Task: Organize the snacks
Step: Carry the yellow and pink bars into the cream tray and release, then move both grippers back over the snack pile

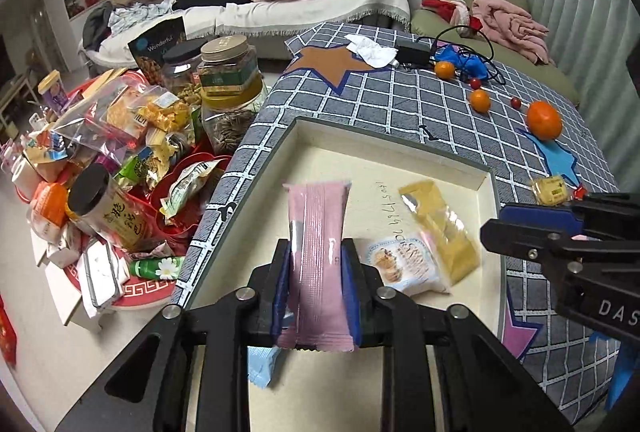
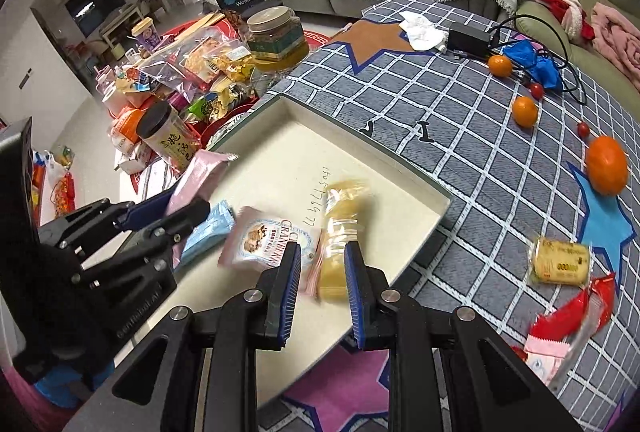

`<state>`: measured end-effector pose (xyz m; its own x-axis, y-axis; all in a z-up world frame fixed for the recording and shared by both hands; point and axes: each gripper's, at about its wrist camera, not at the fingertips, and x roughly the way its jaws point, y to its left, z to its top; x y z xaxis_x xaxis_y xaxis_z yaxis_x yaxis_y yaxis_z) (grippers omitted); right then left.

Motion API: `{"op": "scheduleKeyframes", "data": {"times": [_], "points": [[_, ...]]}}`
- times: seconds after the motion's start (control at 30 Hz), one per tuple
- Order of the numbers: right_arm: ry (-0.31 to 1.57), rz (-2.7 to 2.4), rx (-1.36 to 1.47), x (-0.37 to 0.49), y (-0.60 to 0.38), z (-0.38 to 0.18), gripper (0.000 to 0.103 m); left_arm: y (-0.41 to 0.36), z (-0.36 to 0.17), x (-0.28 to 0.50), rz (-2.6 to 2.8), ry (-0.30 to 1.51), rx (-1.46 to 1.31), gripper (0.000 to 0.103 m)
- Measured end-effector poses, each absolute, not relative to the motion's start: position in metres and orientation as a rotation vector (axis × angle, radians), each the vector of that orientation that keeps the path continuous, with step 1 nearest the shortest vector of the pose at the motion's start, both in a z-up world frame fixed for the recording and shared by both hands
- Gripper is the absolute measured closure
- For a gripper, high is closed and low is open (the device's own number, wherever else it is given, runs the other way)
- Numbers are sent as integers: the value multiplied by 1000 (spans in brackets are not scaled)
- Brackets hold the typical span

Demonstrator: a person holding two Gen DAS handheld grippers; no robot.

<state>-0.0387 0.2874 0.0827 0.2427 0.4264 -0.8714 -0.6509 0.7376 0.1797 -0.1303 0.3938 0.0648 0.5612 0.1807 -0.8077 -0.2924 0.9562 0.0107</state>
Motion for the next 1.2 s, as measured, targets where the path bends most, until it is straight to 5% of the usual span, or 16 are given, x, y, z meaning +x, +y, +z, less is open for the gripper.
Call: {"op": "scheduleKeyframes", "data": {"times": [0.03,0.07,0.1,0.17,1.2], "points": [[1111,750,-235,-37,288,81,78,392,64,-130,281,937,-119,41],[1122,754,-232,-36,287,79,71,391,64,-130,288,931,-108,29],[1126,751,-234,-36,287,78,43,389,64,-132,302,914,-92,19],[1108,713,-237,-35,281,78,13,385,65,-133,306,903,-64,19],[1121,345,43,-12,52,76,12,251,85,-119,72,952,49,18]]}}
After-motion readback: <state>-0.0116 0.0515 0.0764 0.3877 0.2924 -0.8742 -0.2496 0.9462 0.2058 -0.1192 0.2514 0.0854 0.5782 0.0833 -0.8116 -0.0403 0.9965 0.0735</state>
